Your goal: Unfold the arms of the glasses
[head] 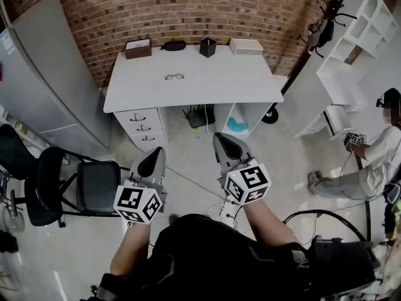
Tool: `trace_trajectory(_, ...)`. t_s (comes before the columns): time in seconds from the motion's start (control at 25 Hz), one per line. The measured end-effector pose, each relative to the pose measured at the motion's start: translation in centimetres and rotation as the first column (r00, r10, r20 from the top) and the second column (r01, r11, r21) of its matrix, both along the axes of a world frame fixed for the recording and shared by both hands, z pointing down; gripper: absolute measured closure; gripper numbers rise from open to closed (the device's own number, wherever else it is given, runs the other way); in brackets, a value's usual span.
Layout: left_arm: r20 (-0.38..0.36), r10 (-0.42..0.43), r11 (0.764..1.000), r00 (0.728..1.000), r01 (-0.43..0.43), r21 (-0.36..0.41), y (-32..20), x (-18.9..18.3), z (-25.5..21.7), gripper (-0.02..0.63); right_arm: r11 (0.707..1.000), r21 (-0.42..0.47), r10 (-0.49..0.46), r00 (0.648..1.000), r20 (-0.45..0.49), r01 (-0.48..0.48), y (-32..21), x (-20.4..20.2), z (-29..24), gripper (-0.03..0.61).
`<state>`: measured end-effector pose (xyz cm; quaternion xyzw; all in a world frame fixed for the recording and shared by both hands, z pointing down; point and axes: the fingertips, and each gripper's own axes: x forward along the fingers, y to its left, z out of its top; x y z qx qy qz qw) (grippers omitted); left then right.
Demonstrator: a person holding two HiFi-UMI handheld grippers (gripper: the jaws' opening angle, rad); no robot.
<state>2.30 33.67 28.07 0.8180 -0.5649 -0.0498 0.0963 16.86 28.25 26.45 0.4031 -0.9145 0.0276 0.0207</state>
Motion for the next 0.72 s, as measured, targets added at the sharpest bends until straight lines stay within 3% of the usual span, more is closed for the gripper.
trace_trajectory(0.4,-0.021,-0.012,0.999,1.000,0.011,-0.030,-0.2,-0.6,0.4,0.604,1.000,-0.009,-0.005,1.000,0.000,0.005,-0.1,-0.7,0.3,0.572)
trace_trajectory(0.6,-0.023,0.012,1.000,1.000,-0.013,-0.026,-0.1,-0.7,0.8,0.604,0.998,0.065,-0.007,0.996,-0.090,0.013,0.5,-1.8,0.3,0.572)
trace_trajectory(0.72,-0.045,0.006,1.000,0.999,-0.007,-0.027,-0.2,-1.5,0.9,0.604,0.998,0.063,-0.015,0.995,-0.100,0.022,0.5,-2.9,0.3,0.571)
